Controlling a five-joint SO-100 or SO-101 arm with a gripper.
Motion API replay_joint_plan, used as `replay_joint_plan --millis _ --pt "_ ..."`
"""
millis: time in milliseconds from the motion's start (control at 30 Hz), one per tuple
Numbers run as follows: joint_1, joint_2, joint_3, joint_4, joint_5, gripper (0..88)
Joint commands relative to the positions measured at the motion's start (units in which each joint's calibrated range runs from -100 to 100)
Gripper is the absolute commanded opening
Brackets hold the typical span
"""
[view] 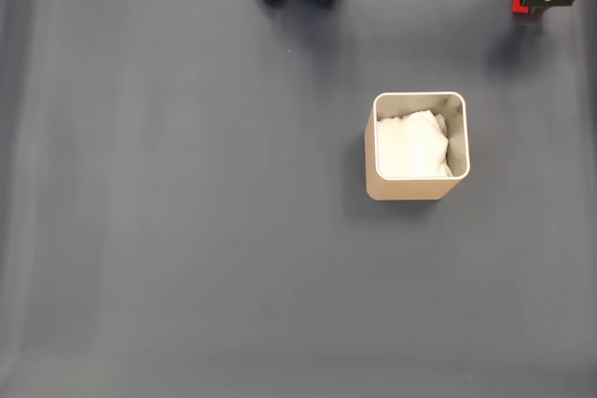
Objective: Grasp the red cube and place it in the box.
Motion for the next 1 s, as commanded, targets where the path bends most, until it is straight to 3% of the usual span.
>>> replay_joint_plan --millis 0,633,967 --pt "0.07 -2.79 -1.71 -0.55 0.15 20.5" --pt "0.21 -2.70 -1.80 -0.06 0.73 11.5" --pt "2.55 -6.60 -6.45 6.43 0.83 8.1"
